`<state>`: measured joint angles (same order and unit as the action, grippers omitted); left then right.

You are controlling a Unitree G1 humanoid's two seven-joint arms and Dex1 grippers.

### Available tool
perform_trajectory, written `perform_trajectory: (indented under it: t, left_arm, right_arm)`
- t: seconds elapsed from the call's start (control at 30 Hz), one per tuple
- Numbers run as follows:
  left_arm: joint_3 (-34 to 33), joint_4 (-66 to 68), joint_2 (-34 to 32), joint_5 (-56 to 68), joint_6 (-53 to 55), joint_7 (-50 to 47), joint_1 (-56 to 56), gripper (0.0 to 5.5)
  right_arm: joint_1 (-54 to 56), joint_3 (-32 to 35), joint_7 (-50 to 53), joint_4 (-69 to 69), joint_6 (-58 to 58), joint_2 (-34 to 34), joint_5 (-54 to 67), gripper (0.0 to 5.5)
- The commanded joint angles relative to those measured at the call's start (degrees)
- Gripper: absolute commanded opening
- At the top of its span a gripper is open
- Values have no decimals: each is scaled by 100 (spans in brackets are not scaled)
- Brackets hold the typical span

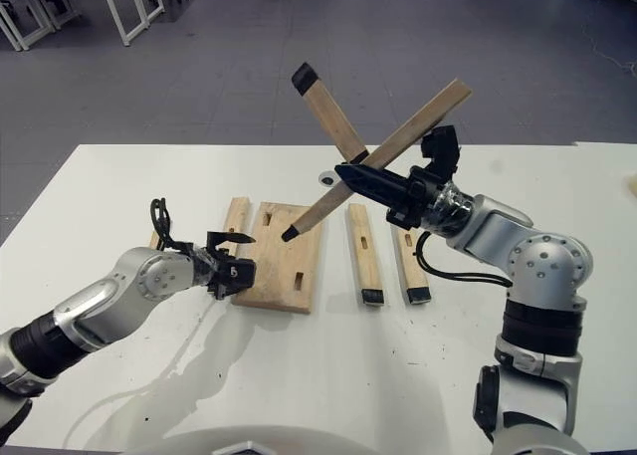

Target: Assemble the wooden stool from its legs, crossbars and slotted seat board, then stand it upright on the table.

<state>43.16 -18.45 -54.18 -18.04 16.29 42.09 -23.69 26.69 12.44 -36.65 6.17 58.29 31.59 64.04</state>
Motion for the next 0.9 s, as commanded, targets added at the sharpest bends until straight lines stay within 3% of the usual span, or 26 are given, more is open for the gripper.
perform_trajectory:
  t: [0.03, 0.13, 0.33, 0.5, 0.9]
  left_arm:
    - [29, 340, -876, -54, -1179, 641, 917, 428]
    - [-269, 755, -1166, -18, -2175, 685, 1180, 428]
    - [-606, 1968, -793, -133, -4407, 129, 1272, 428]
    - [-781, 2443, -549, -396, -5750, -222, 1377, 428]
    - [-1019, 3560, -437, -1640, -7548, -1007, 1007, 428]
  right_arm:
    - [72, -533, -351, -316, -380, 45, -766, 205]
    - [150, -933, -778, -619, -533, 48, -1209, 205]
    - [464, -1589, -1337, -976, -716, -169, -1861, 205]
    - [918, -1716, -1547, -1317, -832, -379, -2186, 205]
    - [1350, -2226, -2197, -3219, -2066, -822, -3628, 205]
